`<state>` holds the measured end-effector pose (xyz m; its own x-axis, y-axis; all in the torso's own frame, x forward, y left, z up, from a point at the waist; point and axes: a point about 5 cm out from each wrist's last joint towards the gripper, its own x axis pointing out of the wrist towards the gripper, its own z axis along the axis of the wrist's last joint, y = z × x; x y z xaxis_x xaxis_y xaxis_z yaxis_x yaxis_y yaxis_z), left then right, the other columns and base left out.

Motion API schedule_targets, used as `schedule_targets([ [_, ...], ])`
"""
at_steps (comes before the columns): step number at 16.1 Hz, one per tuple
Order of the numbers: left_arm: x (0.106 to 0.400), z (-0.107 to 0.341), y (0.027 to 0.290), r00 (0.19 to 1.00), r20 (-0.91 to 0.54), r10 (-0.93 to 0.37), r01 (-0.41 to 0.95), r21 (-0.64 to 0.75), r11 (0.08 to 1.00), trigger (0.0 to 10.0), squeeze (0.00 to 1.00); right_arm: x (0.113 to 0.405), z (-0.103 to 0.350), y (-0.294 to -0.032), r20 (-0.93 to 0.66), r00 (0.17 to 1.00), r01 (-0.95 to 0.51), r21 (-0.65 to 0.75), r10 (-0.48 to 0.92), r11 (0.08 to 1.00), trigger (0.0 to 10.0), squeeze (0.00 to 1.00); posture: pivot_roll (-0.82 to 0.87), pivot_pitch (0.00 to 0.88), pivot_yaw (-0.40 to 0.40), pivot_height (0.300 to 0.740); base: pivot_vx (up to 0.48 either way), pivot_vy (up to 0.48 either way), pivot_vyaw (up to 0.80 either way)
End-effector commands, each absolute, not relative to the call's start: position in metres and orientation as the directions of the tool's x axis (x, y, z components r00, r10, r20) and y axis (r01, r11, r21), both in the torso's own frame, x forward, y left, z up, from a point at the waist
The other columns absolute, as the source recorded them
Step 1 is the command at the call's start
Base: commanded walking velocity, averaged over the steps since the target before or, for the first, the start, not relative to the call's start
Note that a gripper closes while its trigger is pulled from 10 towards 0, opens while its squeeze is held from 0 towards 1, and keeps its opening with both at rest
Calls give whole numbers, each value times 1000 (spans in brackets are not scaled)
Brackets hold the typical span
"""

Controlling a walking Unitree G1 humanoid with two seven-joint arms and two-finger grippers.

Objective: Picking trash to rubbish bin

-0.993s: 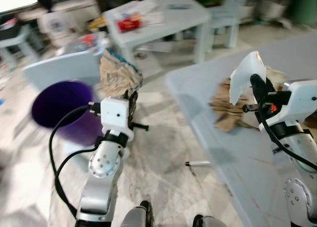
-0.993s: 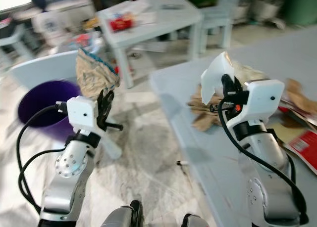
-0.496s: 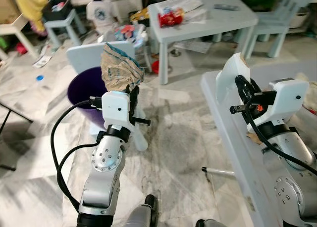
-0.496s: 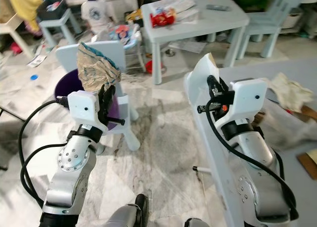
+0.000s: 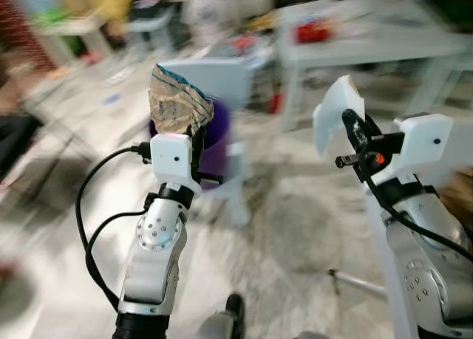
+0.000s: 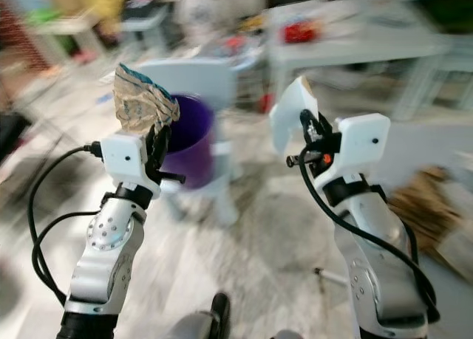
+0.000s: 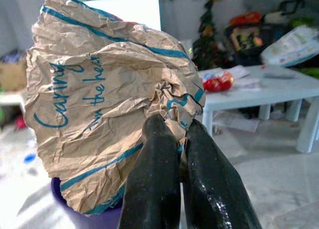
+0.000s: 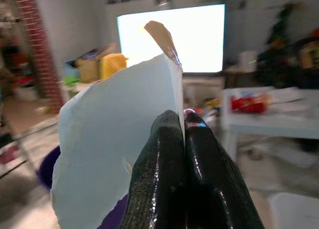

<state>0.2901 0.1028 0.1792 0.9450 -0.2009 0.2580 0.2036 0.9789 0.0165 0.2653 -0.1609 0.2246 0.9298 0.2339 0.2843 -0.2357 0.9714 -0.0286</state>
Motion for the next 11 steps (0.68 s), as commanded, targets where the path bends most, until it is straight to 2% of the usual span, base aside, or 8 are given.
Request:
schedule_targets([
  [1,290,179,101,946,254,-202,206,11,978,0,0,263,228,-161,293,926,-241,-30,240,970,0,0,-80,195,49,740,0,0,800],
  [6,290,178,99,943,248,-222,230,-1,973,0,0,263,227,-159,290,927,-242,-21,237,970,0,0,-78,199,51,740,0,0,754],
  [11,290,178,97,940,241,-243,259,-37,965,0,0,264,228,-160,296,928,-235,-5,226,972,0,0,-78,199,50,740,0,0,0],
])
